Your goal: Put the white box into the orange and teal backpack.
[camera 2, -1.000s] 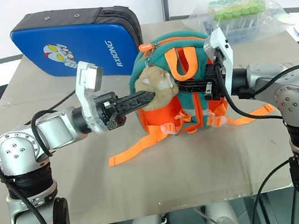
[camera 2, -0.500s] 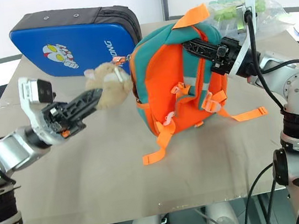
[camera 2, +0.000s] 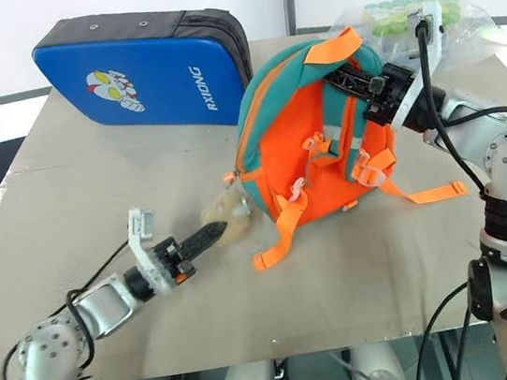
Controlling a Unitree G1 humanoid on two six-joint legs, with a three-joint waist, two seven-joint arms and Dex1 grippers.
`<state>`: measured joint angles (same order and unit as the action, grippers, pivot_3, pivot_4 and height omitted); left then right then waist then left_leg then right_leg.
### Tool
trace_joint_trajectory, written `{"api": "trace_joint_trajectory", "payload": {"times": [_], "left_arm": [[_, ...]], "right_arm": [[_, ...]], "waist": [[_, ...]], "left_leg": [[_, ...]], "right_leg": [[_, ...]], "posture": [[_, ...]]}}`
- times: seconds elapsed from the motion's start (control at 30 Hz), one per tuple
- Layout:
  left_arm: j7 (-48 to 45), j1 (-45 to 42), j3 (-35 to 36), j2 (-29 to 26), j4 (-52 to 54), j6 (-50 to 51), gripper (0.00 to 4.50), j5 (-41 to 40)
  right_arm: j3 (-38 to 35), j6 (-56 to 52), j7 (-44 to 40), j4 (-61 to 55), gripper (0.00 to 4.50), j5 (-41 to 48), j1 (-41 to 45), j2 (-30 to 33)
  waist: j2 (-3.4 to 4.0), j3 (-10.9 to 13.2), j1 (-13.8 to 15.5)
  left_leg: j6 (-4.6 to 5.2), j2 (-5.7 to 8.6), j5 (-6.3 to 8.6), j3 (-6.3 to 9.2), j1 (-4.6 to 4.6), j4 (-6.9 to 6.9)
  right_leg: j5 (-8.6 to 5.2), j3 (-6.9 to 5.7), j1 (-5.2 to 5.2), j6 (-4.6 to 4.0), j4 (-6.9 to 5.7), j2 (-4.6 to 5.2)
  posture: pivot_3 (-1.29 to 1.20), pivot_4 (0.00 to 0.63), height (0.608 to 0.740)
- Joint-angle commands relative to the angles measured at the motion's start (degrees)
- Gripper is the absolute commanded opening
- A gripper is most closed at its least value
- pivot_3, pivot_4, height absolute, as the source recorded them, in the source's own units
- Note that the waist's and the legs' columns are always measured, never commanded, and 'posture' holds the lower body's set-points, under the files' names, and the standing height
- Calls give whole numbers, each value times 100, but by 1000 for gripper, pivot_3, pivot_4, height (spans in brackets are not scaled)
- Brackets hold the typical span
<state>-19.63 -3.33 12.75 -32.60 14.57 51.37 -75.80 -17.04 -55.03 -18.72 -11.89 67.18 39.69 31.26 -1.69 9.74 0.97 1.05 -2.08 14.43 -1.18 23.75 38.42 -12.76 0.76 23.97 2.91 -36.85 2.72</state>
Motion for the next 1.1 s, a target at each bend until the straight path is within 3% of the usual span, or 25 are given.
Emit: {"api": "trace_joint_trajectory", "payload": {"times": [0.03, 0.13, 0.27, 0.33, 0.43, 0.5, 0.57, 0.6, 0.83, 1.0, 1.1], "left_arm": [[-193, -785, 200, 6, 26, -577, 592, 572], [-506, -1414, 149, -147, -80, -766, 592, 1006], [-872, -1528, 7, -338, -273, -651, 586, 1401], [-1072, -1467, -219, -379, -324, -778, 585, 1842], [-1351, -1447, -633, -351, -358, -1034, 585, 2511], [-1480, -1471, -750, -312, -336, -1225, 585, 2823], [-1520, -1465, -673, -248, -342, -1404, 585, 2992], [-1543, -1459, -609, -210, -351, -1425, 1600, 3001], [-2034, -592, -264, -540, 575, -1898, 4500, 3336], [-2239, 251, 145, -775, 1190, -2050, 4500, 3411], [-2593, 1001, 464, -932, 1386, -2409, 4500, 3641]], "right_arm": [[-255, 903, -268, -1044, 0, -678, 61, 381], [49, 1063, -269, -1822, 0, -1101, -264, 474], [578, 797, -216, -2837, 0, -1165, -1306, 546], [763, 879, -156, -2894, 0, -1283, -1559, 426], [1300, 1106, -352, -2715, 0, -2155, -1831, 634], [1165, 1138, -319, -2376, 0, -2297, -1748, 665], [991, 1297, -468, -2170, 676, -2487, -1658, 820], [952, 1354, -531, -2117, 1022, -2549, -1631, 872], [162, 1078, -1724, -2233, 4259, -1855, -2307, 1687], [-216, 1196, -2639, -2267, 4395, -2039, -3273, 2444], [-488, 1479, -2796, -2189, 4395, -2315, -3877, 2433]], "waist": [[6, 4, -5], [6, 4, -26], [7, -4, -113], [8, -2, -176], [8, -2, -160], [7, -2, -131], [7, -2, -109], [6, -3, -99], [5, -3, -70], [6, -3, -46], [5, -4, -40]], "left_leg": [[0, 1, 0, 2, 5, -1], [0, -1, 0, 2, 7, -7], [0, -5, 1, -1, 1, -25], [-1, -6, 1, -3, 7, -29], [-1, -2, 1, -6, 9, -24], [0, -2, 1, -4, 5, -13], [0, -1, 1, -3, 1, -6], [1, 0, 1, -3, -3, -3], [1, -3, 0, 4, -2, -8], [2, -7, 3, -1, 1, -19], [2, -8, 3, -3, -6, -15]], "right_leg": [[0, -3, 4, 0, -1, 1], [0, -2, 10, 2, 1, -6], [-5, 5, 10, 9, 7, -9], [-8, 8, 18, 13, 8, -7], [-7, 12, 23, 13, 6, -5], [-8, 8, 13, 12, 6, -5], [-9, 9, 5, 7, 6, -5], [-15, 11, 0, -8, 6, -5], [-2, 10, -3, 11, 7, -7], [-5, 11, 4, 14, 15, -5], [-20, 11, -4, -8, 17, -6]], "posture": [[0, 150, 740], [0, 150, 740], [0, 150, 740], [0, 150, 740], [0, 150, 740], [0, 150, 740], [0, 150, 740], [0, 150, 740], [0, 150, 740], [0, 150, 740], [0, 150, 740]]}}
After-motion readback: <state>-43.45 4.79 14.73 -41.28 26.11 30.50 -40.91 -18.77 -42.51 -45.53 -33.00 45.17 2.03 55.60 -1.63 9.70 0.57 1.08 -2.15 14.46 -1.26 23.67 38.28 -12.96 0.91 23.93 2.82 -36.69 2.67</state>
